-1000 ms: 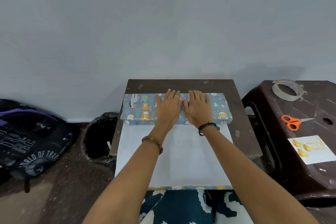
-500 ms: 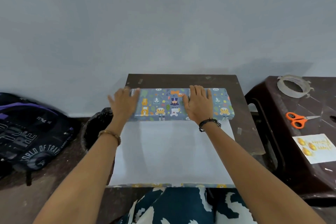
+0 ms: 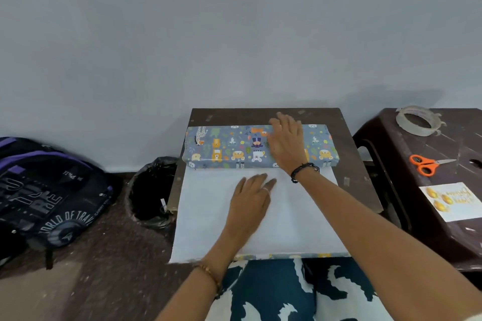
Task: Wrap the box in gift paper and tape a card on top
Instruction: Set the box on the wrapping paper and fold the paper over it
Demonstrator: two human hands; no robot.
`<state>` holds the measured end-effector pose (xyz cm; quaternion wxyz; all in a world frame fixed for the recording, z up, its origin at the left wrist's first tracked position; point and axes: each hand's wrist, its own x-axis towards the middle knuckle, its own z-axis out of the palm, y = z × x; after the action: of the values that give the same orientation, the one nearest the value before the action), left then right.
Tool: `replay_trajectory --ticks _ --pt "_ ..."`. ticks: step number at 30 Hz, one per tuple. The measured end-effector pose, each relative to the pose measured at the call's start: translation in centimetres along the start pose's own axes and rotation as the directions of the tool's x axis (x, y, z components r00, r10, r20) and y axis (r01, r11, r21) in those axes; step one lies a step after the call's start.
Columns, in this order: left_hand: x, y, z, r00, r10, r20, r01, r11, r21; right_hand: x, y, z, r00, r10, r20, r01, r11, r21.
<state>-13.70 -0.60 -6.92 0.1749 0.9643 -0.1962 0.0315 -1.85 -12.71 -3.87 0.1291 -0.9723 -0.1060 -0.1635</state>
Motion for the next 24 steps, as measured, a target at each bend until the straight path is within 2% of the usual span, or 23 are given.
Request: replay_trajectory --ticks 3,7,9,16,22,24 --pt "-0.6 -1.5 1.2 0.998 -0.012 0.064 0.009 0.999 0.051 -0.7 -0.3 0.4 0.949 -0.286 -0.131 0.279 0.958 -0.072" --pt "-0.1 -1.6 1.3 0.993 -0.061 0.106 0.045 0.987 0.153 -1.5 0.5 0.9 0.906 -0.383 -0.179 0.372 0.924 -0.094" --pt "0.0 -1.6 1.2 0.989 -0.071 0.128 0.049 0.984 0.169 -2.8 0.9 1.1 0.899 -0.423 -0.115 0.413 0.905 -0.103" --pt "-0.4 -1.4 1.4 0.99 -0.066 0.127 0.036 0.973 0.229 -2.5 2.0 0.9 0.865 -0.488 0.114 0.501 0.846 -0.179" --pt "-0.6 -1.4 1.2 0.976 -0.073 0.204 0.024 0.972 0.234 -2.8 1.6 1.2 0.886 -0.432 0.168 0.451 0.888 -0.091" --pt "-0.7 -1.2 1.1 0.985 -0.046 0.165 0.004 0.97 0.244 -2.8 1.3 0.9 0.907 -0.403 0.125 0.413 0.909 -0.066"
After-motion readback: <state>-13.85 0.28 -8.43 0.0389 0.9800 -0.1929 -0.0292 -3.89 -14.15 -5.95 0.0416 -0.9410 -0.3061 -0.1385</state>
